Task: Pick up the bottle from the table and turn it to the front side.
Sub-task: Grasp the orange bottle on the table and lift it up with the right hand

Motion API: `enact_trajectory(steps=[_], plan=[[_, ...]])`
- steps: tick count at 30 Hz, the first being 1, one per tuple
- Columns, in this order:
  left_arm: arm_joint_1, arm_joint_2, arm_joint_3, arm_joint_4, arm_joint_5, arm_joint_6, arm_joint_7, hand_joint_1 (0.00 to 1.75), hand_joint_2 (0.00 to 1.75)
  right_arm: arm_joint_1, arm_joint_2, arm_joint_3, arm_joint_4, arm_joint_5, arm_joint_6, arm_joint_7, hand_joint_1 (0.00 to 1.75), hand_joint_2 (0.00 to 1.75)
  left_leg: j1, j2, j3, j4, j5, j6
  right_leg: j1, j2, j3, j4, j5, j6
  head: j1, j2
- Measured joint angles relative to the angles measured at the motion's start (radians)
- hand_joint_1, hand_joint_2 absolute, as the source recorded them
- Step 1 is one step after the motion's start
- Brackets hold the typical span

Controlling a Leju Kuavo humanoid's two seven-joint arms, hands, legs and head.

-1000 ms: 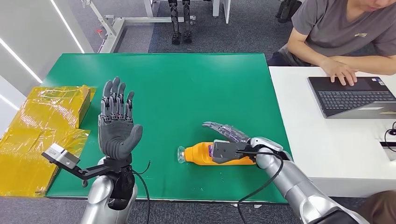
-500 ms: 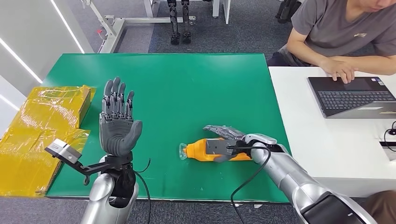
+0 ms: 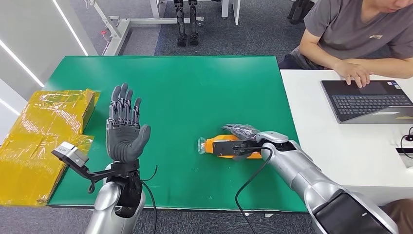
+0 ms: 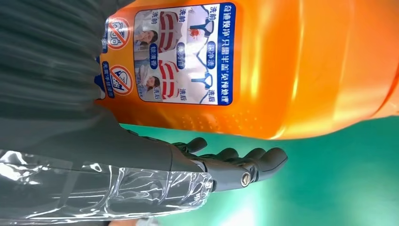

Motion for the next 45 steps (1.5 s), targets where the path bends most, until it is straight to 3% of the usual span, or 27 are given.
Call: enact_trajectory(steps=[14, 20, 25, 45], plan=[[0.008, -0.008, -0.001, 0.0, -0.025, -0.005, 0.02, 0.0, 1.75, 0.01, -0.007, 0.005, -0.011, 0.053, -0.132, 0.1, 0.0, 1.75, 0.0, 0.0, 0.0, 0.0, 0.0, 0.0, 0.0, 0.0, 0.0, 0.0, 0.0, 0.0, 0.0, 0.0], [0.008, -0.008, -0.001, 0.0, -0.026, -0.005, 0.02, 0.0, 1.75, 0.013, -0.008, 0.005, -0.015, 0.059, -0.147, 0.112, 0.0, 1.75, 0.0, 0.0, 0.0, 0.0, 0.0, 0.0, 0.0, 0.0, 0.0, 0.0, 0.0, 0.0, 0.0, 0.0], [0.016, -0.008, -0.003, 0.0, -0.026, 0.004, 0.02, 0.0, 1.75, 0.035, -0.008, -0.011, -0.043, 0.095, -0.221, 0.147, 0.0, 1.75, 0.0, 0.0, 0.0, 0.0, 0.0, 0.0, 0.0, 0.0, 0.0, 0.0, 0.0, 0.0, 0.0, 0.0], [0.019, -0.008, -0.003, 0.003, -0.016, 0.02, 0.031, 0.0, 1.75, 0.011, -0.043, -0.05, 0.017, 0.177, -0.082, 0.212, 0.0, 1.75, 0.0, 0.0, 0.0, 0.0, 0.0, 0.0, 0.0, 0.0, 0.0, 0.0, 0.0, 0.0, 0.0, 0.0]])
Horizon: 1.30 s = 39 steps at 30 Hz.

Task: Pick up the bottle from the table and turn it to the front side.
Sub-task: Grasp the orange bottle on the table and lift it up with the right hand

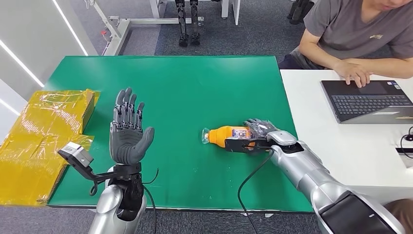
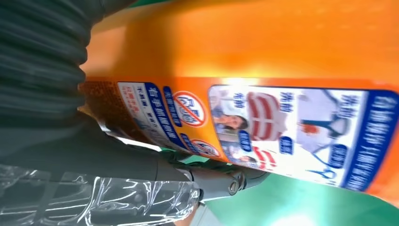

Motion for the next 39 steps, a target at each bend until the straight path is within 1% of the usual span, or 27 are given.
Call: enact_trajectory(steps=[4, 5, 8, 9, 13, 19, 24, 30, 34, 36, 39], plan=[[0.003, 0.0, 0.0, 0.0, 0.0, 0.001, 0.0, 0.0, 1.75, -0.009, -0.005, 0.0, 0.013, 0.004, 0.014, 0.006, 0.0, 1.75, 0.0, 0.0, 0.0, 0.0, 0.0, 0.0, 0.0, 0.0, 0.0, 0.0, 0.0, 0.0, 0.0, 0.0], [0.004, 0.0, 0.0, 0.0, 0.0, 0.001, 0.0, 0.0, 1.75, -0.011, -0.006, 0.0, 0.015, 0.006, 0.015, 0.006, 0.03, 1.75, 0.0, 0.0, 0.0, 0.0, 0.0, 0.0, 0.0, 0.0, 0.0, 0.0, 0.0, 0.0, 0.0, 0.0], [0.012, 0.0, 0.0, 0.0, 0.0, 0.002, 0.0, 0.0, 1.75, -0.014, -0.008, 0.0, 0.02, 0.01, 0.016, 0.005, 1.34, 1.75, 0.0, 0.0, 0.0, 0.0, 0.0, 0.0, 0.0, 0.0, 0.0, 0.0, 0.0, 0.0, 0.0, 0.0], [0.015, 0.0, 0.0, 0.0, 0.0, 0.002, 0.0, 0.0, 1.75, -0.014, -0.008, 0.0, 0.022, 0.01, 0.015, 0.003, 1.75, 1.75, 0.0, 0.0, 0.0, 0.0, 0.0, 0.0, 0.0, 0.0, 0.0, 0.0, 0.0, 0.0, 0.0, 0.0], [0.025, 0.0, 0.0, 0.0, 0.0, 0.003, 0.0, 0.0, 1.75, -0.013, -0.008, 0.0, 0.024, 0.009, -0.004, -0.017, 1.75, 1.75, 0.0, 0.0, 0.0, 0.0, 0.0, 0.0, 0.0, 0.0, 0.0, 0.0, 0.0, 0.0, 0.0, 0.0], [0.042, 0.0, 0.001, -0.006, 0.0, 0.005, 0.0, 0.0, 1.75, 0.006, -0.008, -0.017, 0.014, -0.011, -0.068, -0.057, 1.75, 1.75, 0.0, 0.0, 0.0, 0.0, 0.0, 0.0, 0.0, 0.0, 0.0, 0.0, 0.0, 0.0, 0.0, 0.0], [0.061, 0.0, 0.001, -0.021, -0.001, 0.01, -0.002, 0.0, 1.75, 0.045, -0.007, -0.055, -0.029, -0.054, -0.151, -0.099, 1.75, 1.75, 0.0, 0.0, -0.001, 0.0, 0.0, 0.0, 0.0, 0.0, 0.0, 0.0, 0.0, 0.0, 0.0, 0.0], [0.084, 0.0, 0.002, -0.04, -0.004, 0.017, -0.012, 0.0, 1.75, 0.127, 0.018, -0.165, -0.163, -0.159, -0.335, -0.159, 1.75, 1.75, 0.0, -0.001, -0.001, 0.0, 0.0, 0.0, 0.0, 0.0, 0.0, 0.0, 0.0, 0.0, 0.0, 0.0], [0.086, 0.0, 0.002, -0.043, -0.004, 0.02, -0.012, 0.0, 1.75, 0.185, 0.039, -0.233, -0.266, -0.207, -0.401, -0.207, 1.75, 1.75, 0.0, -0.002, -0.001, 0.0, 0.0, 0.0, 0.0, -0.002, -0.001, 0.0, -0.001, 0.0, 0.0, 0.0], [0.083, 0.0, 0.002, -0.043, -0.002, 0.021, -0.013, 0.0, 1.75, 0.219, 0.045, -0.261, -0.319, -0.232, -0.434, -0.243, 1.75, 1.75, 0.0, -0.002, -0.001, 0.0, 0.0, 0.0, 0.0, -0.002, 0.0, 0.0, -0.001, 0.0, 0.0, 0.0], [0.069, 0.0, 0.001, -0.037, 0.006, 0.015, -0.013, 0.0, 1.75, 0.295, 0.057, -0.303, -0.424, -0.269, -0.498, -0.309, 1.75, 1.75, 0.0, -0.002, -0.002, 0.0, 0.0, 0.0, 0.0, -0.002, 0.0, 0.0, -0.001, 0.0, 0.0, 0.0]])
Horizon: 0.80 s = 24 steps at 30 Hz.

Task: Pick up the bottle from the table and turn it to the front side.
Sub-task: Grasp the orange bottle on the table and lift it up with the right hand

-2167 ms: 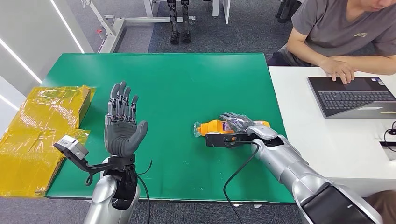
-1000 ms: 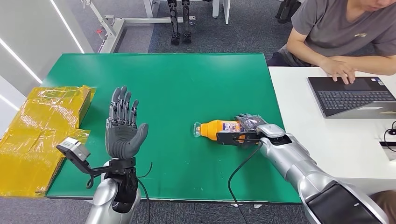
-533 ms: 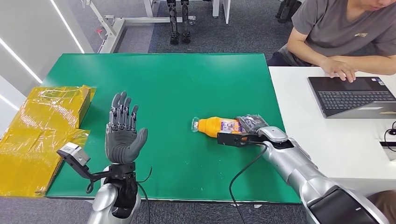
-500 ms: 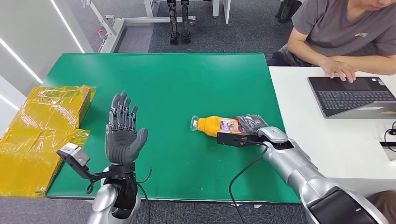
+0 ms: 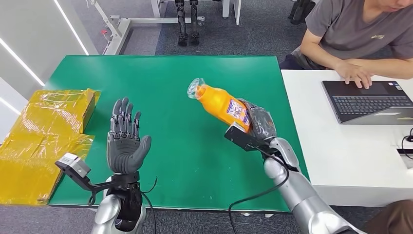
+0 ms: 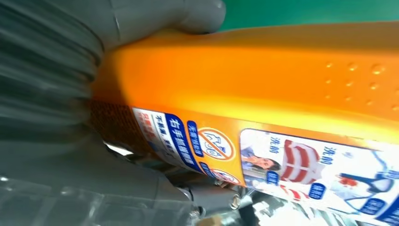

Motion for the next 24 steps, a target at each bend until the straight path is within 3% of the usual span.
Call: enact_trajectory(steps=[7, 13, 17, 24], plan=[[-0.035, 0.0, -0.001, 0.034, 0.026, -0.055, 0.028, 0.0, 1.75, 0.136, 0.033, -0.041, -0.169, -0.042, -0.113, -0.103, 1.75, 1.75, 0.0, 0.0, 0.0, 0.0, 0.0, 0.0, 0.0, 0.0, -0.001, 0.0, 0.0, 0.0, 0.0, 0.0], [-0.076, 0.002, -0.011, 0.094, 0.035, -0.153, 0.075, 0.0, 1.75, 0.206, 0.055, -0.047, -0.268, -0.045, -0.144, -0.154, 1.75, 1.75, 0.0, 0.001, 0.0, 0.0, 0.0, 0.0, 0.0, 0.001, -0.001, 0.0, 0.0, 0.0, 0.0, 0.0], [-0.119, 0.001, -0.035, 0.156, 0.01, -0.206, 0.089, 0.0, 1.75, 0.217, 0.072, -0.046, -0.304, -0.032, -0.12, -0.161, 1.75, 1.75, 0.0, 0.001, 0.0, 0.0, 0.0, 0.0, 0.0, 0.001, -0.001, 0.0, 0.0, 0.0, 0.0, 0.0], [-0.168, -0.003, -0.053, 0.215, -0.016, -0.238, 0.09, 0.0, 1.75, 0.182, 0.108, -0.032, -0.292, 0.016, 0.028, -0.074, 1.75, 1.75, 0.0, 0.001, 0.0, 0.0, 0.0, 0.0, 0.0, 0.001, -0.001, 0.0, 0.0, 0.0, 0.0, 0.0]])
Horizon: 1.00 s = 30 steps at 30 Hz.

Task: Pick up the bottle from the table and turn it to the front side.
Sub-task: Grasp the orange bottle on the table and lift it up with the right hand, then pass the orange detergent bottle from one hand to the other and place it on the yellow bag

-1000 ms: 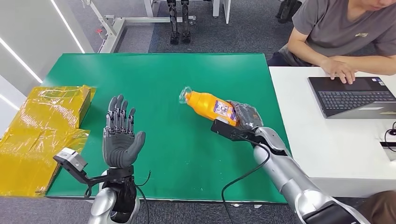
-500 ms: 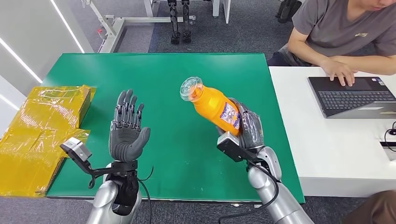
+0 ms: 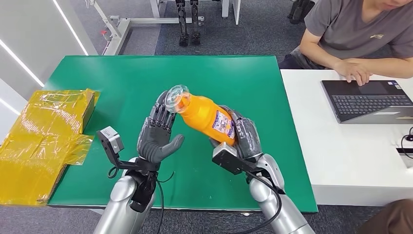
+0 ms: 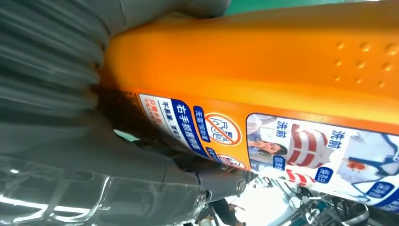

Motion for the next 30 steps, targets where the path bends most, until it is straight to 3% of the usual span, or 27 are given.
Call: enact_trajectory(steps=[7, 30], plan=[[-0.025, -0.01, 0.0, 0.037, -0.009, -0.008, 0.001, 0.0, 1.75, -0.063, 0.029, 0.022, 0.05, 0.028, 0.097, 0.005, 1.75, 1.75, 0.0, 0.0, 0.0, 0.0, 0.0, 0.0, 0.0, 0.0, 0.0, 0.0, 0.0, 0.0, 0.0, 0.0], [-0.034, -0.011, 0.02, 0.089, -0.003, 0.012, -0.002, 0.0, 1.75, -0.215, 0.079, 0.12, 0.281, 0.012, 0.292, -0.039, 1.75, 1.75, 0.0, 0.0, 0.0, 0.0, 0.0, 0.0, 0.0, 0.0, 0.0, 0.0, 0.0, 0.0, 0.0, 0.0]])
